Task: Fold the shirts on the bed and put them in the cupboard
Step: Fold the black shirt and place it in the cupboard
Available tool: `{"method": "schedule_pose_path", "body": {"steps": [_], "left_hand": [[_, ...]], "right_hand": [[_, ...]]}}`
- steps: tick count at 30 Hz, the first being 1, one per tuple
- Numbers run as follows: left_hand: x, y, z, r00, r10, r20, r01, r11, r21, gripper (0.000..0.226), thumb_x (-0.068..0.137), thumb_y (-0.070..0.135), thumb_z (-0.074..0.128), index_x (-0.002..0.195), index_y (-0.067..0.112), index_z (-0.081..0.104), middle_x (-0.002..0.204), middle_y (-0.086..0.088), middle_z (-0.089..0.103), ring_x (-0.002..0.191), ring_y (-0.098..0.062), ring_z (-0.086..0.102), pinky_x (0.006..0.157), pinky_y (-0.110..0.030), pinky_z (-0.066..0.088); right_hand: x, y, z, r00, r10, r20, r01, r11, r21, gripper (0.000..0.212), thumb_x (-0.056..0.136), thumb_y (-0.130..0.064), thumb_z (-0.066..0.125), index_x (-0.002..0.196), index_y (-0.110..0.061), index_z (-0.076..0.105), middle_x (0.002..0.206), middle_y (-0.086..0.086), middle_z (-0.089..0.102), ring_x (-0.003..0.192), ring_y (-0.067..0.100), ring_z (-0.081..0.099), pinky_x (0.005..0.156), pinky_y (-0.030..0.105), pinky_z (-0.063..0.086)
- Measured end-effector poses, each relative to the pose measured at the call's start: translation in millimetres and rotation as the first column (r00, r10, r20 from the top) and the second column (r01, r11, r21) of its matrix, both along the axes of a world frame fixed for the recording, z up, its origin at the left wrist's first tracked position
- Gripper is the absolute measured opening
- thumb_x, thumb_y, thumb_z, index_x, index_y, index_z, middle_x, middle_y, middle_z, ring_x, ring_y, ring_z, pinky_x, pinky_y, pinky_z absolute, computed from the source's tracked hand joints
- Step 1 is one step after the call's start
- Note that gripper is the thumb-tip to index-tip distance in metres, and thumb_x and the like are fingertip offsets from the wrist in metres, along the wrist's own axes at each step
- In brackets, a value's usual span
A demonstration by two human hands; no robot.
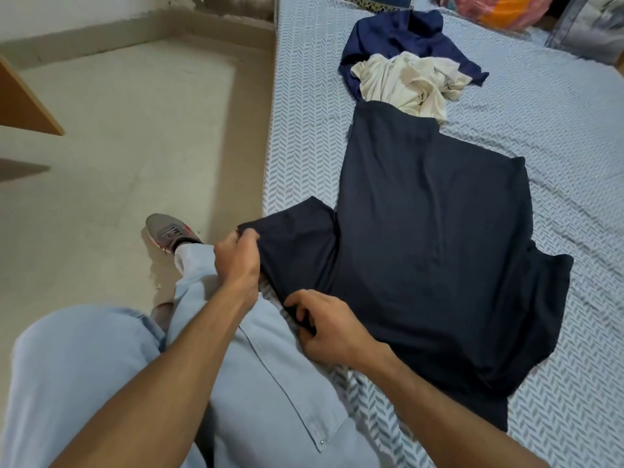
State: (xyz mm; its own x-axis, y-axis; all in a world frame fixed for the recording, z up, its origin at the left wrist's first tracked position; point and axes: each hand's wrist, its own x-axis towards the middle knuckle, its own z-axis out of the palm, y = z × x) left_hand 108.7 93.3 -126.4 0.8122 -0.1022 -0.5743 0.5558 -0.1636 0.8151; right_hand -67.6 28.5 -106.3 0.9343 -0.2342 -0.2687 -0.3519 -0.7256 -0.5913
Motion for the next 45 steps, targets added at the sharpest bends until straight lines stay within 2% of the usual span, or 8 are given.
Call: {"method": "schedule_pose_path", "body": {"steps": [5,9,14,20,24,29,39,45], "left_hand": [[4,7,-4,0.994,0.012,-0.112,-0.022,0.996,-0.088,0.007,0.069,0.024,0.056,0.074,0.019,0.053,0.076,-0.008,0.053,0.07,-0.024,0.048,0.058,-0.042,0.039],[5,8,-8,0.994,-0.062,-0.094,0.054,0.994,-0.09,0.02,0.072,0.035,0.069,0.077,0.017,0.066,0.08,-0.006,0.073,0.076,-0.026,0.068,0.066,-0.049,0.059],[7,7,-18,0.994,-0.094,-0.053,0.091,0.994,-0.057,0.009,0.088,0.027,0.069,0.086,0.021,0.075,0.087,-0.003,0.078,0.09,-0.028,0.074,0.082,-0.053,0.062],[6,8,-25,0.999,-0.032,-0.035,0.032,0.999,-0.012,0.013,0.094,0.037,0.062,0.089,0.029,0.071,0.088,0.004,0.075,0.087,-0.023,0.072,0.078,-0.051,0.062],[6,9,-28,0.999,-0.029,-0.019,0.029,1.0,0.008,0.013,0.094,0.039,0.062,0.089,0.031,0.069,0.091,0.006,0.074,0.088,-0.023,0.072,0.079,-0.051,0.062],[4,8,-28,1.0,-0.027,0.002,0.027,0.999,0.032,0.014,0.092,0.041,0.06,0.091,0.031,0.069,0.092,0.006,0.073,0.089,-0.022,0.071,0.079,-0.051,0.062],[0,16,-25,0.997,0.07,-0.012,-0.07,0.997,0.03,0.018,0.093,0.031,0.056,0.079,0.019,0.053,0.071,0.002,0.055,0.066,-0.022,0.05,0.06,-0.035,0.041],[-4,16,-18,1.0,-0.014,-0.003,0.014,0.993,0.114,0.019,0.086,0.022,0.065,0.103,0.018,0.056,0.091,-0.002,0.068,0.072,-0.022,0.061,0.058,-0.032,0.05]], "right_hand": [[36,-43,12,0.972,-0.185,0.144,0.187,0.982,-0.004,0.016,0.088,-0.021,0.07,0.103,-0.021,0.072,0.088,-0.013,0.072,0.075,0.003,0.062,0.077,0.02,0.051],[93,-101,16,0.905,-0.384,0.183,0.413,0.895,-0.165,0.027,0.092,-0.017,0.064,0.119,-0.017,0.07,0.114,-0.002,0.072,0.103,0.014,0.067,0.094,0.021,0.046],[151,-144,17,0.893,-0.43,-0.136,0.376,0.876,-0.303,0.021,0.087,-0.024,0.071,0.103,-0.01,0.074,0.102,0.003,0.075,0.095,0.022,0.071,0.085,0.04,0.06],[185,-139,23,0.956,-0.293,-0.034,0.28,0.938,-0.207,0.016,0.094,-0.011,0.059,0.09,-0.017,0.073,0.088,-0.014,0.071,0.081,0.004,0.064,0.083,0.03,0.057],[183,-133,17,0.94,-0.327,-0.094,0.299,0.927,-0.227,0.024,0.086,-0.031,0.071,0.098,-0.01,0.07,0.091,-0.001,0.073,0.086,0.016,0.067,0.083,0.04,0.058],[178,-138,8,0.926,-0.293,-0.236,0.19,0.906,-0.379,0.028,0.079,-0.025,0.063,0.061,-0.015,0.044,0.061,-0.001,0.054,0.06,0.018,0.055,0.056,0.036,0.052],[195,-124,-12,0.978,-0.209,0.024,0.21,0.956,-0.207,0.006,0.094,-0.024,0.071,0.093,-0.025,0.065,0.096,-0.006,0.064,0.091,0.014,0.063,0.085,0.035,0.055],[142,-101,-5,0.958,-0.185,0.218,0.261,0.881,-0.395,0.06,0.088,-0.048,0.07,0.137,-0.02,0.049,0.134,0.004,0.048,0.122,0.027,0.045,0.099,0.045,0.041]]}}
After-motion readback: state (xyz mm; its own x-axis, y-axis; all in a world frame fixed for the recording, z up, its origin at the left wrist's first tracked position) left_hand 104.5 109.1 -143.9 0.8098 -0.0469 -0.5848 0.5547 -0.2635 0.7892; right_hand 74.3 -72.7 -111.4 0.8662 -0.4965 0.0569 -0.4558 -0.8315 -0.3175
